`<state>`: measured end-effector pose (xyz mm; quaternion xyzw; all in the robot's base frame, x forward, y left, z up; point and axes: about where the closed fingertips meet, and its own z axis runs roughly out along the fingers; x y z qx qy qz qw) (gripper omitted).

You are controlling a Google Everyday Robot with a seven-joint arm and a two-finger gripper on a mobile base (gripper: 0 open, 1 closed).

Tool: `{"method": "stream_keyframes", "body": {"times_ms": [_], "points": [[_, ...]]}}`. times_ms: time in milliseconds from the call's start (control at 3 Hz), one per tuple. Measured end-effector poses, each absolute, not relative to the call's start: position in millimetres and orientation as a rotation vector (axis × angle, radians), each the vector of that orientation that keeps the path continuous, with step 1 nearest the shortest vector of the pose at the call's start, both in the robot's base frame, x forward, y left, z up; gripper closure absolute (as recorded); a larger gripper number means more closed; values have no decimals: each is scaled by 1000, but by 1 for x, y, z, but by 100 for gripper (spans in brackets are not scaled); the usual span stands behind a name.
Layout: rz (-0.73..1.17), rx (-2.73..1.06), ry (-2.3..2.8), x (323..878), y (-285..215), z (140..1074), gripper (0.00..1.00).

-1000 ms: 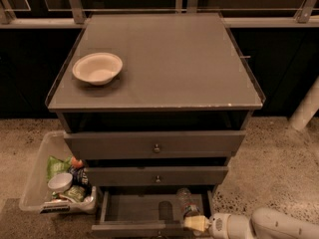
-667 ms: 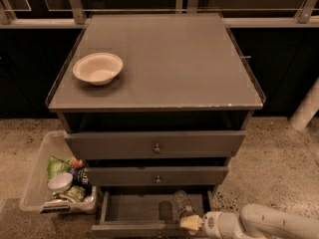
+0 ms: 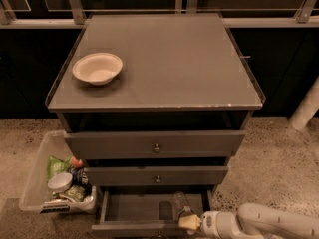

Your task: Place water bottle into bottom drawer

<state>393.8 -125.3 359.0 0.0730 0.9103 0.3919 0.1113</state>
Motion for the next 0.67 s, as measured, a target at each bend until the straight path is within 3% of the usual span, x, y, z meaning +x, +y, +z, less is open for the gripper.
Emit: {"method": "stream_keyframes", "body": {"times_ms": [667], "points": [[1323,203,2674,445,-106,297,100]]}}
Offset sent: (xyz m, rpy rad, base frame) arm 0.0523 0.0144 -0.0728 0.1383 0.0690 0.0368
